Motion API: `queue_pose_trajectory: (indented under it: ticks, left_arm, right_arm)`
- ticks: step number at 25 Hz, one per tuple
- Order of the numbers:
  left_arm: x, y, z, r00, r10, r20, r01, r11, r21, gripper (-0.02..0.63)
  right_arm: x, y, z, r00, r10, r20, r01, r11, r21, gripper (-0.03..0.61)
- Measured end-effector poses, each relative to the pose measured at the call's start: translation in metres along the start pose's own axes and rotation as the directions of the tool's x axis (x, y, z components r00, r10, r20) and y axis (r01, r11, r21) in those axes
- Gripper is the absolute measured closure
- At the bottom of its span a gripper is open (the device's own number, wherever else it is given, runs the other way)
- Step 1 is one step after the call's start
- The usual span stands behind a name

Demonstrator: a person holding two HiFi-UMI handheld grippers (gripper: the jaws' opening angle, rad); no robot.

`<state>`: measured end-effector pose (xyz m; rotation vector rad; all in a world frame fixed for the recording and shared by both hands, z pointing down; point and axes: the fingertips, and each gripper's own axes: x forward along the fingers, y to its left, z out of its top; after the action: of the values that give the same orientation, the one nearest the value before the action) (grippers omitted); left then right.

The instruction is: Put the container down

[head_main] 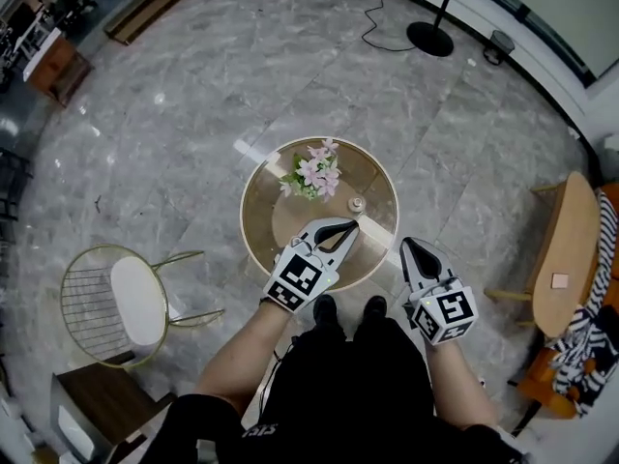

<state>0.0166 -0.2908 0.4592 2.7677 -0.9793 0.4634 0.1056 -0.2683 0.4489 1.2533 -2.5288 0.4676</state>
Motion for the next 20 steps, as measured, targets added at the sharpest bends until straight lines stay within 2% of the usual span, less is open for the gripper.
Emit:
queue_pose_trajectory:
  ticks: [3, 6, 9, 12, 14, 18, 20]
  left_arm:
    - [-0.018, -0.017, 0.022, 0.999, -0.037, -0.010, 0.036, 0.999, -0.020, 0.595]
    - [-0.030, -0.030, 0.042, 1.000, -0.027, -0.008, 0.026, 0.999, -0.033, 0.597]
    - [-0.035, -0.041, 0.062, 0.999, 0.034, 0.027, -0.033, 0.999, -0.035, 0.598]
    - [-0.033, -0.050, 0.078, 0.990, 0.128, 0.057, -0.125, 0.991, -0.046, 0.600]
    - [-0.029, -0.061, 0.086, 0.983, 0.175, 0.063, -0.172, 0.984, -0.050, 0.599]
    - [-0.020, -0.084, 0.097, 0.969, 0.235, 0.075, -0.226, 0.967, -0.118, 0.599]
    - [-0.019, -0.096, 0.099, 0.960, 0.275, 0.054, -0.268, 0.958, -0.105, 0.600]
  right_arm:
    - [-0.019, 0.005, 0.015, 1.000, 0.004, 0.025, -0.003, 1.000, -0.005, 0.565]
    - [-0.033, 0.005, 0.024, 0.999, 0.026, 0.047, -0.026, 1.000, -0.016, 0.565]
    - [-0.051, -0.001, 0.033, 0.997, 0.045, 0.062, -0.045, 0.999, -0.006, 0.565]
    - [-0.073, -0.012, 0.040, 0.994, 0.076, 0.082, -0.077, 0.997, 0.007, 0.565]
    - [-0.090, -0.021, 0.042, 0.991, 0.100, 0.090, -0.101, 0.995, 0.001, 0.565]
    - [-0.120, -0.037, 0.047, 0.986, 0.134, 0.098, -0.135, 0.991, 0.002, 0.565]
    - [-0.130, -0.041, 0.049, 0.981, 0.164, 0.108, -0.166, 0.986, 0.004, 0.565]
